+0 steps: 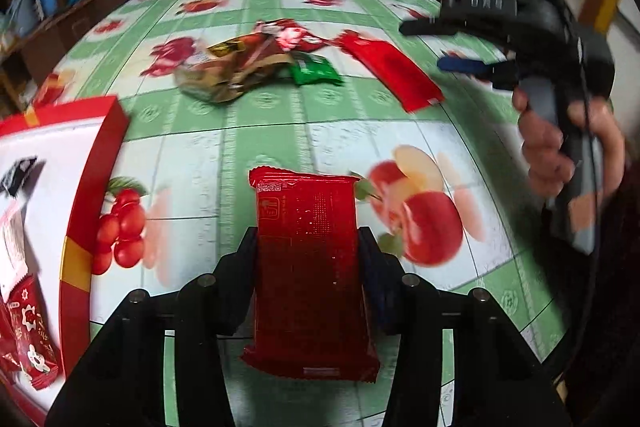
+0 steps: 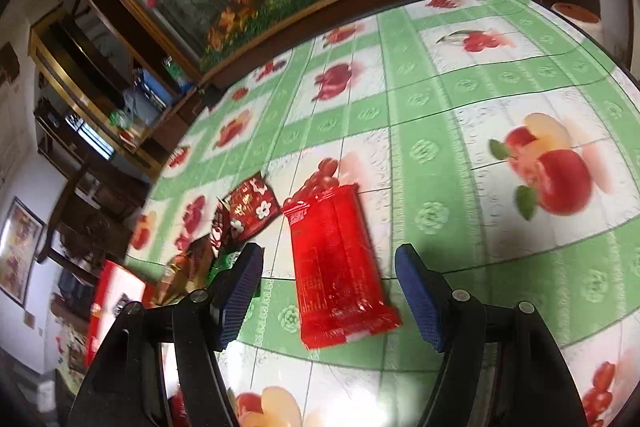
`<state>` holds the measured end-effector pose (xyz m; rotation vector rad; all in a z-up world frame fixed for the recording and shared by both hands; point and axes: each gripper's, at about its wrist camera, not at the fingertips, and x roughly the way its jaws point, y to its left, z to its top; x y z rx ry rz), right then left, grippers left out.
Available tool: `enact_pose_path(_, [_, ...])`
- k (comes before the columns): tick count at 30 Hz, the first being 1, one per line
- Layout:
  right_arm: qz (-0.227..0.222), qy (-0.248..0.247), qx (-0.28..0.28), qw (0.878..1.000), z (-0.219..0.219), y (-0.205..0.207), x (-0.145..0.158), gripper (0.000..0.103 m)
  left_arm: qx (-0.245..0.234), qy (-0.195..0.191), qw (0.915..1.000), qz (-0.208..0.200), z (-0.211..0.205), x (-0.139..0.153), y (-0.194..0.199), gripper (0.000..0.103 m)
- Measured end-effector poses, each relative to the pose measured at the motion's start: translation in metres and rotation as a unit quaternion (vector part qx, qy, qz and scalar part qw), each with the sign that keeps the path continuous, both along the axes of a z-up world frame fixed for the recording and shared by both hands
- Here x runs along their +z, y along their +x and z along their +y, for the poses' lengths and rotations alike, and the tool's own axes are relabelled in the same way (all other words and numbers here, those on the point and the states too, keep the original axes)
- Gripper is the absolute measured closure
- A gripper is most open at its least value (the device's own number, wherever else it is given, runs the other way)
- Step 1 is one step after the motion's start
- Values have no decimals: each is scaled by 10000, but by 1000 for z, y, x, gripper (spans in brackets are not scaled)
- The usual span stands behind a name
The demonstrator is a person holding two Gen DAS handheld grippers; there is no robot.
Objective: Organize snacks
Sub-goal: 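Grasp the long red packet with the left tool while the right grips another red packet, then lift both red packets and carry them over the white box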
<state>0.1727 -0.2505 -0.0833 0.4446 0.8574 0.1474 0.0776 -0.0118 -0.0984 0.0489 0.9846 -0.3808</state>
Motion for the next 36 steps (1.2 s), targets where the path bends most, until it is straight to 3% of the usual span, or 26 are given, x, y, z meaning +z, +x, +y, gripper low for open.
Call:
enact_pose_path(6, [267, -928, 209, 9951, 40, 11, -10, 31, 239, -98, 9996, 60, 13, -1, 9, 58])
enact_pose_path(13, [387, -2126, 295, 9759, 64, 14, -25, 26, 334, -59, 9994, 68, 14, -1, 13, 58])
enact_pose_path(15, [340, -2280, 294, 9726, 65, 11, -26, 29, 357, -89, 9993, 85, 15, -1, 13, 58])
enact_pose_path(17, [340, -2245, 228, 9736, 61, 9, -23, 50, 380, -129, 9991, 111, 16, 0, 14, 58])
enact_pose_path(21, [417, -2239, 215, 9735, 54, 6, -20, 51, 421, -209, 9987, 173, 18, 0, 15, 58])
enact_pose_path(24, [503, -1901, 313, 9800, 48, 4, -17, 52, 451, -202, 9986, 176, 18, 0, 16, 58])
enact_pose_path(28, [677, -848, 447, 9931, 27, -2, -13, 52, 469, -208, 9985, 182, 19, -1, 15, 58])
enact_pose_path(33, [567, 200, 514, 9969, 3, -10, -4, 53, 440, -250, 9986, 119, 20, 4, 12, 58])
enact_pose_path(36, [368, 583, 607, 9958, 0, -15, 4, 53, 461, -262, 9986, 59, 22, 10, 9, 58])
